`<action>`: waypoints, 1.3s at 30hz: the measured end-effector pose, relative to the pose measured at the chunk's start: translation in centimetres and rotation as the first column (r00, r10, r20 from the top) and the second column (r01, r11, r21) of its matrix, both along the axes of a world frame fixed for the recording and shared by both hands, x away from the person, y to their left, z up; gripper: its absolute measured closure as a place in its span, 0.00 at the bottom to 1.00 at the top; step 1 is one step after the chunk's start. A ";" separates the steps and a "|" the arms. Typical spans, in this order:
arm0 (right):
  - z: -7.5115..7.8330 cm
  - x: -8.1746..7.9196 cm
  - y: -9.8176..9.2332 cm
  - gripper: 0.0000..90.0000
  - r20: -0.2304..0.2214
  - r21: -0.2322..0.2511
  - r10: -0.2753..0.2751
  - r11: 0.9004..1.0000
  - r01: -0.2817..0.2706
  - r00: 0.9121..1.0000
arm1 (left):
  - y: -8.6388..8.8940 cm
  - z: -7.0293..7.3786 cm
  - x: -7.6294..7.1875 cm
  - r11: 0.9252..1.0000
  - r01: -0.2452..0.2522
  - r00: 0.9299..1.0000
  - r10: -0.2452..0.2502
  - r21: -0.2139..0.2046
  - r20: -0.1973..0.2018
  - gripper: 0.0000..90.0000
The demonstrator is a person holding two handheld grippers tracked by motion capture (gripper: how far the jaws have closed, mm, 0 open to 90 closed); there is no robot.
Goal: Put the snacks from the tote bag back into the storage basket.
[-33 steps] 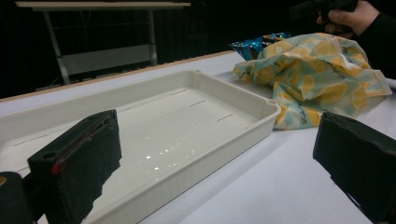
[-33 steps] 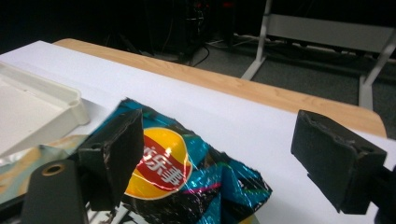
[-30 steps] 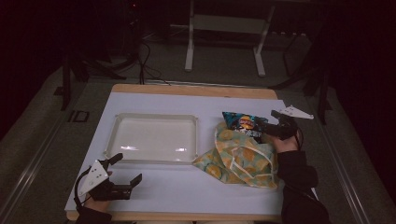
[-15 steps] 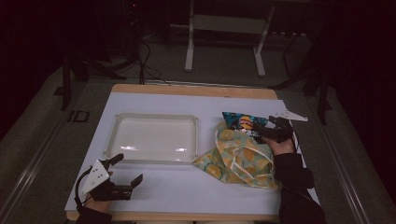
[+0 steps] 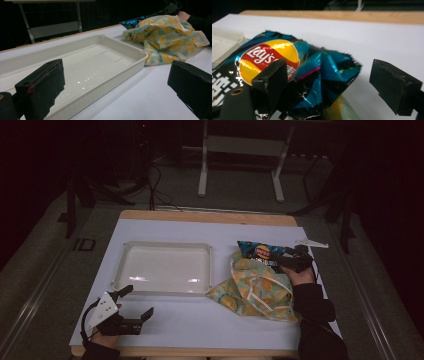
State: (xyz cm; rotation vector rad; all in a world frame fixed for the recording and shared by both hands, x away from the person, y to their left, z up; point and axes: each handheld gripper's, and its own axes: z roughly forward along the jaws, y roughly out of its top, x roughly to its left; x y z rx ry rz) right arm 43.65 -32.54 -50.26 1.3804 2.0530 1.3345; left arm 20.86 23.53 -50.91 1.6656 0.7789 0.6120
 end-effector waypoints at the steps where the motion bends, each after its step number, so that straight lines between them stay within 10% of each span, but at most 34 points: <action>1: -0.1 0.1 0.0 0.20 -0.008 0.008 0.010 1.000 -0.010 1.000 | 0.0 0.0 0.0 1.000 0.000 1.000 0.000 0.000 0.000 0.01; 5: -0.1 0.3 0.0 0.42 -0.042 0.020 0.059 0.998 -0.058 0.997 | -0.1 0.0 0.0 1.000 0.002 1.000 -0.002 0.005 0.000 0.01; 12: 0.6 -0.2 0.5 0.98 -0.007 -0.102 0.083 0.991 -0.083 0.997 | -0.1 0.0 0.0 1.000 0.002 1.000 -0.002 0.008 0.001 0.01; 39: 8.4 -3.8 2.2 1.00 0.210 -0.102 0.182 0.981 -0.164 0.961 | -0.1 0.1 0.0 1.000 0.001 1.000 -0.001 0.007 0.005 0.01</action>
